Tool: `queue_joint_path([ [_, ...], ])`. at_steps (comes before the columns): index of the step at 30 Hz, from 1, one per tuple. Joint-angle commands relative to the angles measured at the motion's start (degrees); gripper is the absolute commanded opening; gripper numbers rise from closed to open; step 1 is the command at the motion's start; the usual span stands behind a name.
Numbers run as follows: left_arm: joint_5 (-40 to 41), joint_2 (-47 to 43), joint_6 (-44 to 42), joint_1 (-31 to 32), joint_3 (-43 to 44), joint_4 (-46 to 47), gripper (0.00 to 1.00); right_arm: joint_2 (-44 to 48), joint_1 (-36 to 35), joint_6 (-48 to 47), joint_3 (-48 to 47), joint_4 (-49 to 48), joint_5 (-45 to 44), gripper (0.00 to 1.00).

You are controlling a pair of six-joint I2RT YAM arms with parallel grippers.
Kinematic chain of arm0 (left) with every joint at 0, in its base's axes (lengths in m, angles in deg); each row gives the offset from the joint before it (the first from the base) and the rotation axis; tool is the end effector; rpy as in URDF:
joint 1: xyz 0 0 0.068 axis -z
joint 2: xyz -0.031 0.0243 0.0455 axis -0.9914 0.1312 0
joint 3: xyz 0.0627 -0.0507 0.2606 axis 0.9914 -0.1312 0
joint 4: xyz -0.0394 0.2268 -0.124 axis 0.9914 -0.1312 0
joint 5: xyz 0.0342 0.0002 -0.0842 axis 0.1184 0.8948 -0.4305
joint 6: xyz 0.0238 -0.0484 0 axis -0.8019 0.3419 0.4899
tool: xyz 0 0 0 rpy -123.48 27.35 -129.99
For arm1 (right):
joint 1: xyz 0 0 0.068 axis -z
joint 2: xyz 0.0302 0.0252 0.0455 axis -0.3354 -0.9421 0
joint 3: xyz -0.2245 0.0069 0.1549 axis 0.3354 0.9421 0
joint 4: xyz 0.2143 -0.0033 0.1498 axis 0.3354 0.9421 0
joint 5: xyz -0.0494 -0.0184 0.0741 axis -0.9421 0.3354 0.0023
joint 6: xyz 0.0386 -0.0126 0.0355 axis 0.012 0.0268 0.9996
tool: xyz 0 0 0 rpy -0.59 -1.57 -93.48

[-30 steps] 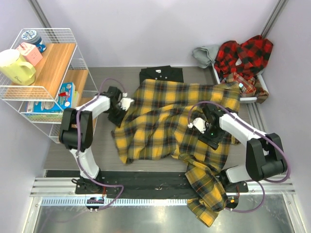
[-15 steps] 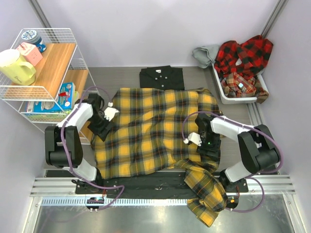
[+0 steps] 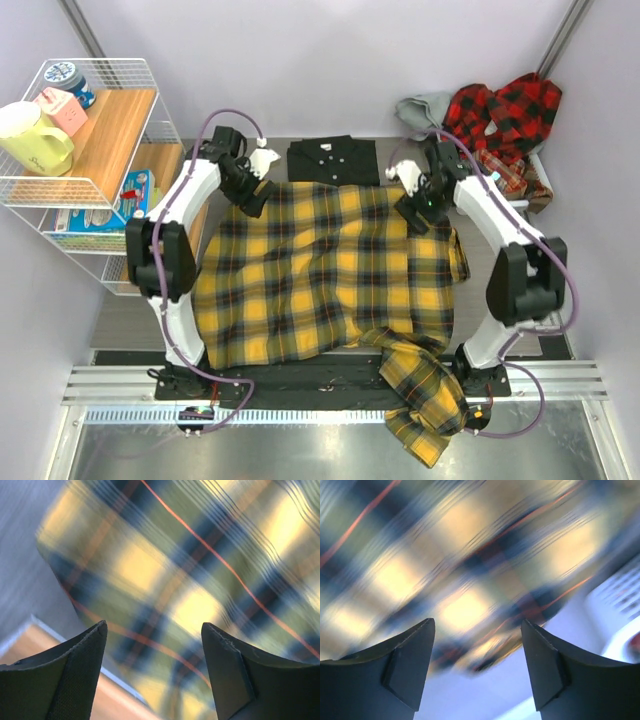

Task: Fold and stack the long sleeve shirts
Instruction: Flatten the shirt out

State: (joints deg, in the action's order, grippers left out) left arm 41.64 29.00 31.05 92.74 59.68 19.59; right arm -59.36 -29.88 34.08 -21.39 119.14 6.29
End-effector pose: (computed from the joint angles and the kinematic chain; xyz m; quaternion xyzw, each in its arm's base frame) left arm 0.3989 -0.0820 0.2689 0.3631 0.8976 -0.0925 0.2322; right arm 0.3325 0.0653 0.2689 -0.4265 0.8802 0.0157 0.2076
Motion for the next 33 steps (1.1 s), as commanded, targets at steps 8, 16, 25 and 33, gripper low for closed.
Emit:
queue_joint_path([
  [8, -5.26, 5.39, 3.98, -0.61, 7.11, 2.95, 0.96, -22.56, 1.32, 5.63, -23.87, -13.8, 4.51, 0.94],
  [16, -4.03, -1.03, 3.19, -0.79, -0.19, 5.25, 0.98, -30.93, 1.23, -1.14, -32.42, -1.33, 13.55, 0.33],
  [25, -5.43, -6.83, 5.82, -0.97, -3.53, 5.77, 0.98, -8.01, -7.89, 1.13, -8.75, -3.6, 10.15, 0.01],
  [33, -5.0, -14.64, 6.35, -0.97, -12.49, 7.62, 0.99, 14.41, -33.62, 9.66, 25.74, -13.37, -6.83, 0.03],
])
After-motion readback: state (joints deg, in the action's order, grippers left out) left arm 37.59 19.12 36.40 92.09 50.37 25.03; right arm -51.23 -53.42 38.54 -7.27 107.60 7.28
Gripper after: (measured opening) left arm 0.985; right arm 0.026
